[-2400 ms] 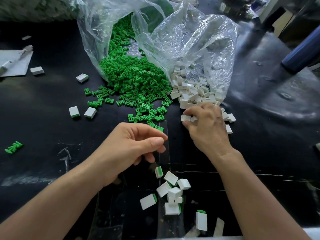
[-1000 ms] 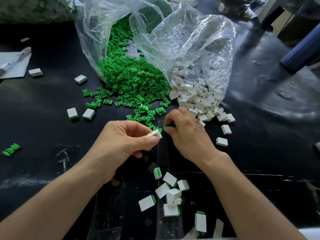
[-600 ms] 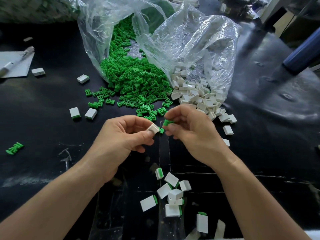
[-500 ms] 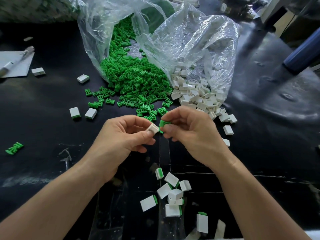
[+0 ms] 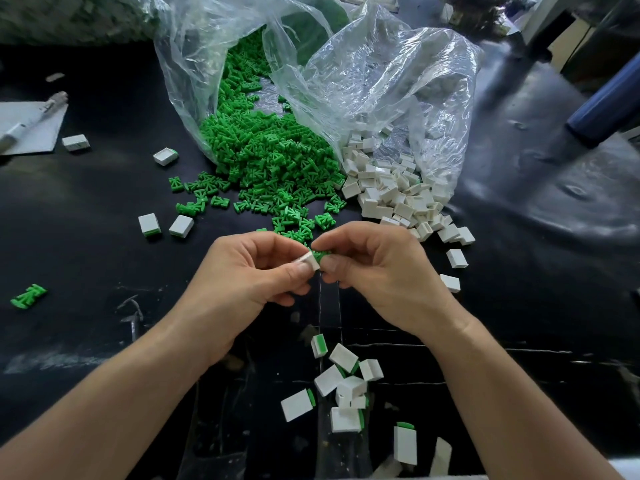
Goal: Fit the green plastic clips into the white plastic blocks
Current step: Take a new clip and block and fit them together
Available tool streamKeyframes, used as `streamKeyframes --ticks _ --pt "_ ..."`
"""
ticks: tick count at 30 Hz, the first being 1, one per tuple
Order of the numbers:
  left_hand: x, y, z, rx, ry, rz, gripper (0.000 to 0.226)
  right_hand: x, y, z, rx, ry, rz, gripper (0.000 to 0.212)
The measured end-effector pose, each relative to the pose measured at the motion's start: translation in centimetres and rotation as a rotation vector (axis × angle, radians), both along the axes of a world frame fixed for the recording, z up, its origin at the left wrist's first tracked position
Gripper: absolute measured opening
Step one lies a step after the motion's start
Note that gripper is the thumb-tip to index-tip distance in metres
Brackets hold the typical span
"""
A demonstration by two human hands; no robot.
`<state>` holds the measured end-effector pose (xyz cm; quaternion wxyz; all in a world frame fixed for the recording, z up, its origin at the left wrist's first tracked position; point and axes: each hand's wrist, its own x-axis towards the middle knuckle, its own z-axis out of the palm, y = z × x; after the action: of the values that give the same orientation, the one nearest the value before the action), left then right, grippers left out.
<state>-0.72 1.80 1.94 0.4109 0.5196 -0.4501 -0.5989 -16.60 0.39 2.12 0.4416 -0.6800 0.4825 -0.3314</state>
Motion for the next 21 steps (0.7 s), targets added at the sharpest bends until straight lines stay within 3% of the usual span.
streamKeyframes --ticks 4,11,17,21 --pt "0.07 0.04 0.11 -0.01 -0.004 0.004 0.011 -0.02 0.03 -0.19 0.059 0.058 0.005 0.02" --pt "0.15 0.05 0.06 -0.014 -0.032 -0.005 0.005 0.13 0.17 -0.15 0.044 0.149 0.029 0.025" --pt "0.15 0.13 0.41 0.08 0.053 -0.072 0.021 0.17 0.35 0.04 -0.044 0.193 0.047 0.028" --pt "0.44 0.29 0.52 -0.022 -0.057 -0.124 0.011 -0.11 0.32 0.31 -0.078 0.28 0.112 0.026"
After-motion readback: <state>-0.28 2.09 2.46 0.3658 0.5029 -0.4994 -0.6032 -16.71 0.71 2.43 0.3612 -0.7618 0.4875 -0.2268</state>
